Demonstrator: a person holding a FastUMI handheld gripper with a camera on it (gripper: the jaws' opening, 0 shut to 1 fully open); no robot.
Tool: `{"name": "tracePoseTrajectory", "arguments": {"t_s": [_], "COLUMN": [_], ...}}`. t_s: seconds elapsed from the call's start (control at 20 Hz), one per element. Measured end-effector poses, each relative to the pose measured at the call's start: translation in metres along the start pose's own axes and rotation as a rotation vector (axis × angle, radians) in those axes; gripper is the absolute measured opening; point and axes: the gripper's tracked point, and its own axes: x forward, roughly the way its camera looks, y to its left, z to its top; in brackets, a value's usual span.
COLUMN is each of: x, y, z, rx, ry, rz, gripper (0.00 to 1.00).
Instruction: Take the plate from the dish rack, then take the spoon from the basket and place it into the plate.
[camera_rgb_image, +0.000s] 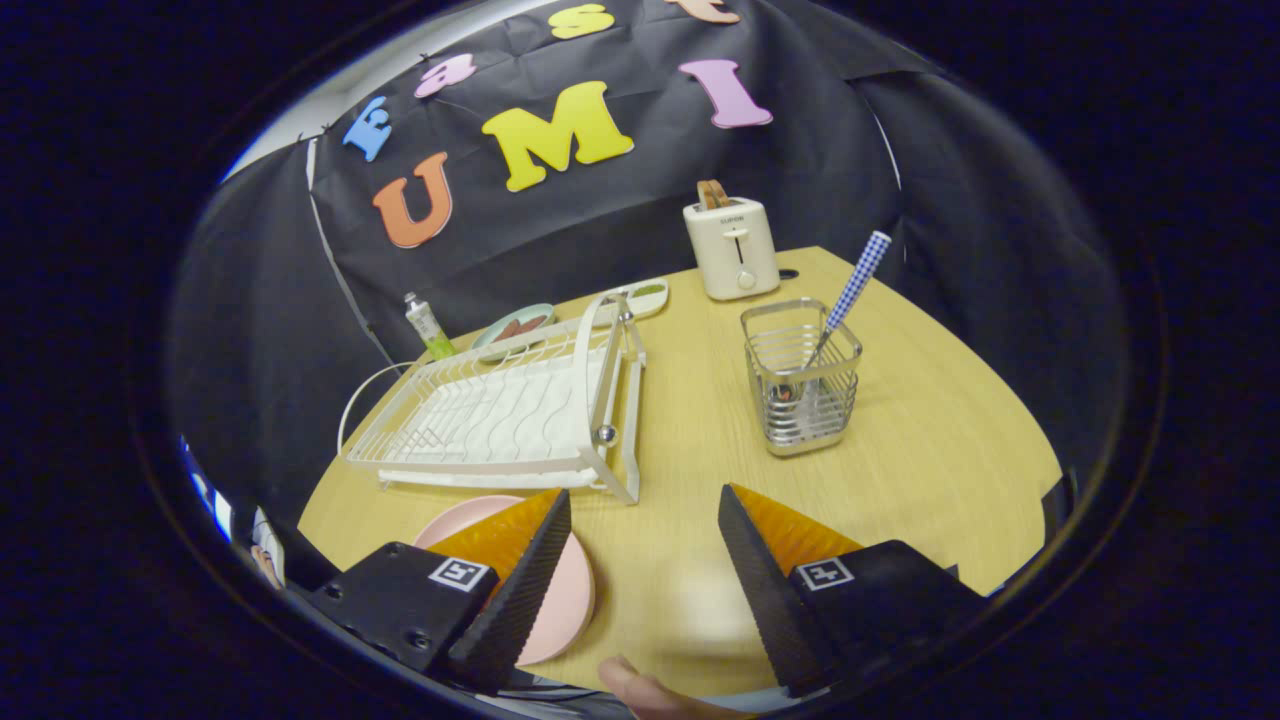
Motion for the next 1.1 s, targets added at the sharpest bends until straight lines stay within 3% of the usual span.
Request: {"name": "tracePoseTrajectory", "arguments": {"t_s": [0.3, 0.55, 0.8, 1.1], "x": [-0.02, -0.025, -0.001, 0.038], "y": [-0.042, -0.081, -0.122, -0.142], "z": [0.071, 0.099, 0.112, 0.137], "rx": [-0.131, -0.157, -0.071, 0.005], "ry": [-0.256, -0.355, -0.374, -0.443], "rz": [-0.151, -0.244, -0.294, -0.255], "gripper": [0.97, 0.98, 0.98, 0.92]}}
